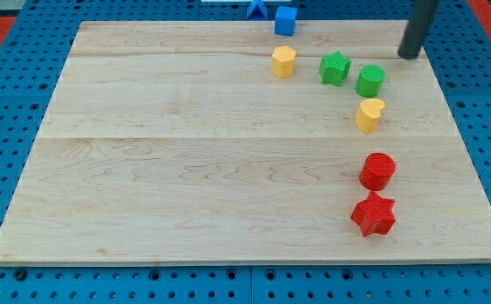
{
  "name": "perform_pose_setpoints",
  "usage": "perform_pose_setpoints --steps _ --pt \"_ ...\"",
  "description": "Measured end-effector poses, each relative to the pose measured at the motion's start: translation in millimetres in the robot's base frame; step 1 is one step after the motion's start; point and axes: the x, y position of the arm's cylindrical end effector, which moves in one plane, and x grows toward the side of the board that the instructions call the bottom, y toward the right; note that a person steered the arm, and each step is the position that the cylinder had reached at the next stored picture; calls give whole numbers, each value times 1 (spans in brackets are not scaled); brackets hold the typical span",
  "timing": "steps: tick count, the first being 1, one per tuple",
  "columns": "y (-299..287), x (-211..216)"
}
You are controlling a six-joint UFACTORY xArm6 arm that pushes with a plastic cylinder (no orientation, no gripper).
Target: Place the green blocks and yellow hexagon in a triangle shape
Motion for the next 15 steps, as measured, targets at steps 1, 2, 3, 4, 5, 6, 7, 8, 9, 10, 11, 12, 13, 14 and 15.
perform_pose_setpoints --steps 1,2,3,4,5,6,7,8,9,10,11,12,13,14,15 --pt "-34 31" --pt "-89 31" --pt "-147 26" --pt "-174 -11" --pt "-203 -31" --pt "-193 -27" --pt "-170 -15" --pt "-139 -15" --pt "-110 -15" --pt "-79 -17" --pt "-80 -20" --pt "-97 -40" --pt "-147 -50" --pt "-193 -50" --pt "-174 -39"
